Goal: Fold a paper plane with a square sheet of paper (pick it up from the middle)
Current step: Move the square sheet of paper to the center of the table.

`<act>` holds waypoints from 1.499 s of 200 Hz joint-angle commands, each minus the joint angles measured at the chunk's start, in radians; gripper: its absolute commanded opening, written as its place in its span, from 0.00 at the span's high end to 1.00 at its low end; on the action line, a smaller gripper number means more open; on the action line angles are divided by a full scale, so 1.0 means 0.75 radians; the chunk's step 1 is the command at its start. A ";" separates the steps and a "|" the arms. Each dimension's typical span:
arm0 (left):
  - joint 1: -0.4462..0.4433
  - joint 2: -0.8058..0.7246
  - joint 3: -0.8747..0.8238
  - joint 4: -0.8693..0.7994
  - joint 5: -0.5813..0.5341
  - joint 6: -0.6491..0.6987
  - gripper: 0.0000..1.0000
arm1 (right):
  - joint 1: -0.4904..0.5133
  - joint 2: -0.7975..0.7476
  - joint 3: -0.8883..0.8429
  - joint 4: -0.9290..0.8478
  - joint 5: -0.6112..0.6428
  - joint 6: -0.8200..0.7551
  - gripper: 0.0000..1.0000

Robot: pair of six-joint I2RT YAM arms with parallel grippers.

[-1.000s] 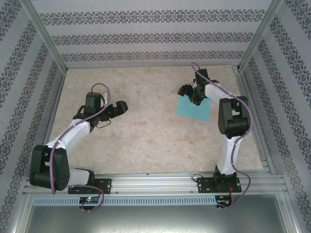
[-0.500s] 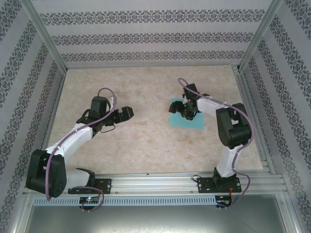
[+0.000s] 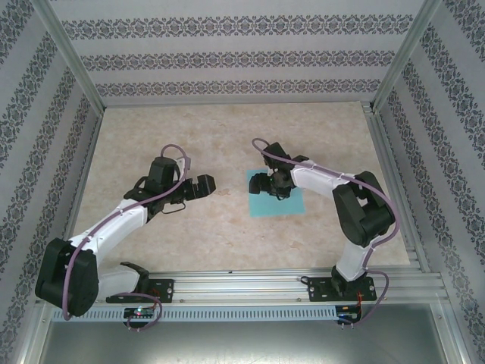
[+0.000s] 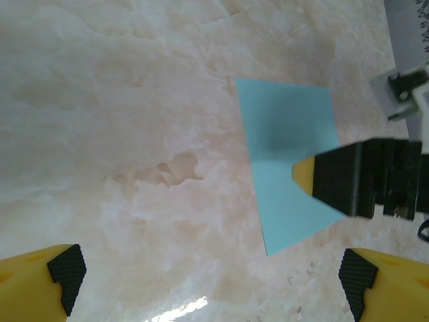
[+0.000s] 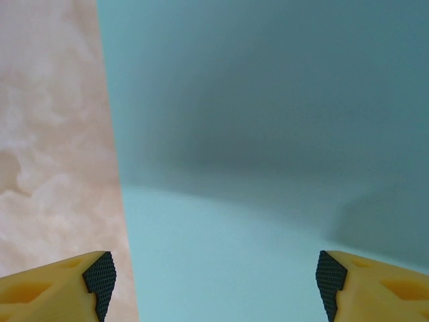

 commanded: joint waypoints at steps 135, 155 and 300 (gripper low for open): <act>-0.128 0.037 -0.056 0.055 -0.060 -0.073 0.00 | 0.072 0.013 -0.238 0.160 0.202 0.509 0.20; -0.127 0.032 -0.052 0.051 -0.054 -0.063 0.00 | 0.112 0.000 -0.174 0.116 0.283 0.382 0.20; -0.127 -0.031 -0.054 -0.006 -0.080 -0.028 0.00 | 0.130 0.313 0.355 -0.315 0.363 -0.101 0.11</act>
